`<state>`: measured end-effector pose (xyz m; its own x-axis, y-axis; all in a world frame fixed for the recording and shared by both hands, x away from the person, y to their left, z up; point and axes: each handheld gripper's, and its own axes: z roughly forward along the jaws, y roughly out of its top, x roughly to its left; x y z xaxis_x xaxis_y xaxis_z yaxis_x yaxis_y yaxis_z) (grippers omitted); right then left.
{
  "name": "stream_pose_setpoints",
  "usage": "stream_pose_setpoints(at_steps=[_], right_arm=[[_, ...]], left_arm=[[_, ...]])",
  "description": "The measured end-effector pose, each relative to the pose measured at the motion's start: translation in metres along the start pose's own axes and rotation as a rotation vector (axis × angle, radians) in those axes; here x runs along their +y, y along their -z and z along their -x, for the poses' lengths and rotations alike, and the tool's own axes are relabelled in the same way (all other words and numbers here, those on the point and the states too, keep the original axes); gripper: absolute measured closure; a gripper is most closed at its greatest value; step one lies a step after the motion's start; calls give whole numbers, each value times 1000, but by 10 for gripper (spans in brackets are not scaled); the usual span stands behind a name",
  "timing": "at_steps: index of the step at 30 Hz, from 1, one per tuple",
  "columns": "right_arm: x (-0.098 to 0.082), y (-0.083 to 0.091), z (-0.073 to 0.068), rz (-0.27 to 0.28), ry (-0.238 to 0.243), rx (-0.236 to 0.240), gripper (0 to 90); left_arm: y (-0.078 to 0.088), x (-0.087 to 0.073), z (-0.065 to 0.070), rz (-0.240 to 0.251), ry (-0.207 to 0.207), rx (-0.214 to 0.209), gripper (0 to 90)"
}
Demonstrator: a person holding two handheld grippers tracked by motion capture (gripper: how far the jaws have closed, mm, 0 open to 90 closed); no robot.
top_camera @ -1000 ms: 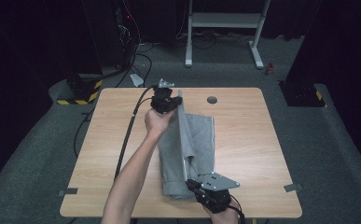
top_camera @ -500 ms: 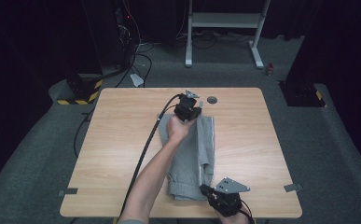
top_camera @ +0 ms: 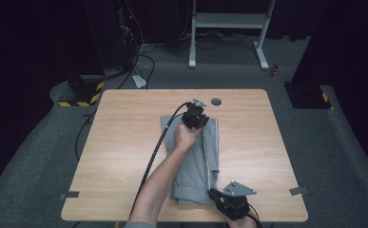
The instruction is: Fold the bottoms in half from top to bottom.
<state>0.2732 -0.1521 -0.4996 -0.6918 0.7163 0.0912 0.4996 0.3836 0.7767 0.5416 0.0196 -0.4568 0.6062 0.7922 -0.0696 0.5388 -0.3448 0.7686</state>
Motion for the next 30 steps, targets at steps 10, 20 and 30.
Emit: stream_pose_setpoints(at_steps=[10,20,30], right_arm=[[10,9,-2,26,17,2,618],[45,16,11,53,66,-41,620],[82,-26,37,-47,118,-144,640]], left_arm=[[46,-16,-5,8,-9,4,536],[100,-82,-5,-37,6,21,468],[133,-132,16,-74,13,22,426]])
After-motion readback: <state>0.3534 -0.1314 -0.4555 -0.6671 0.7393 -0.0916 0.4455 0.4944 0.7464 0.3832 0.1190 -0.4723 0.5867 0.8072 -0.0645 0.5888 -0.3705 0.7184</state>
